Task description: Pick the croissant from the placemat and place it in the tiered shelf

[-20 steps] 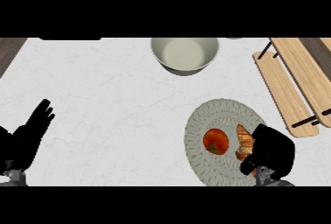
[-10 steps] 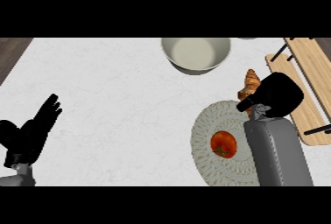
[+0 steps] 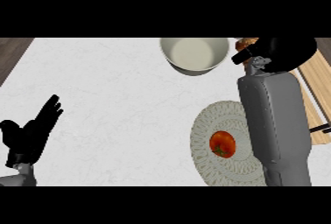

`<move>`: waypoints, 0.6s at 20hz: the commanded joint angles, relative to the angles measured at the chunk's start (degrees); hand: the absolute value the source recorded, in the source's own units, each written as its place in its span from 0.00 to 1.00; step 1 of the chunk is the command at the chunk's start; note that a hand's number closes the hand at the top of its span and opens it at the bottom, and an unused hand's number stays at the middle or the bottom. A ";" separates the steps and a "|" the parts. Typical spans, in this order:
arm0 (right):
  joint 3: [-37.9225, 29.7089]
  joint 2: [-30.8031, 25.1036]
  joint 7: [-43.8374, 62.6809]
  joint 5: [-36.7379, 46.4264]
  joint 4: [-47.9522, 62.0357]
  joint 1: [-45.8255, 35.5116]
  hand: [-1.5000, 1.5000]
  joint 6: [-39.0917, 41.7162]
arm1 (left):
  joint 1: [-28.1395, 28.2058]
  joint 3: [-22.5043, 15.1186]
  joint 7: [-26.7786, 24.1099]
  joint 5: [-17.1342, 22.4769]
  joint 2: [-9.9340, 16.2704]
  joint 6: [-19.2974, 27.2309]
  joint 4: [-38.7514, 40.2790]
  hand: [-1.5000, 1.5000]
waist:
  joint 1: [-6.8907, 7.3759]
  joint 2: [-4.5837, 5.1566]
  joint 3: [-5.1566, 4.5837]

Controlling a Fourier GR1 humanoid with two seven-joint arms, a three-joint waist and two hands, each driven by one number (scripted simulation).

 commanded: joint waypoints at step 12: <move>-4.48 0.31 14.18 16.30 6.09 -23.42 1.00 0.34 | 1.35 1.70 -2.36 0.40 0.53 -1.00 1.26 0.50 | -1.35 -0.25 -0.07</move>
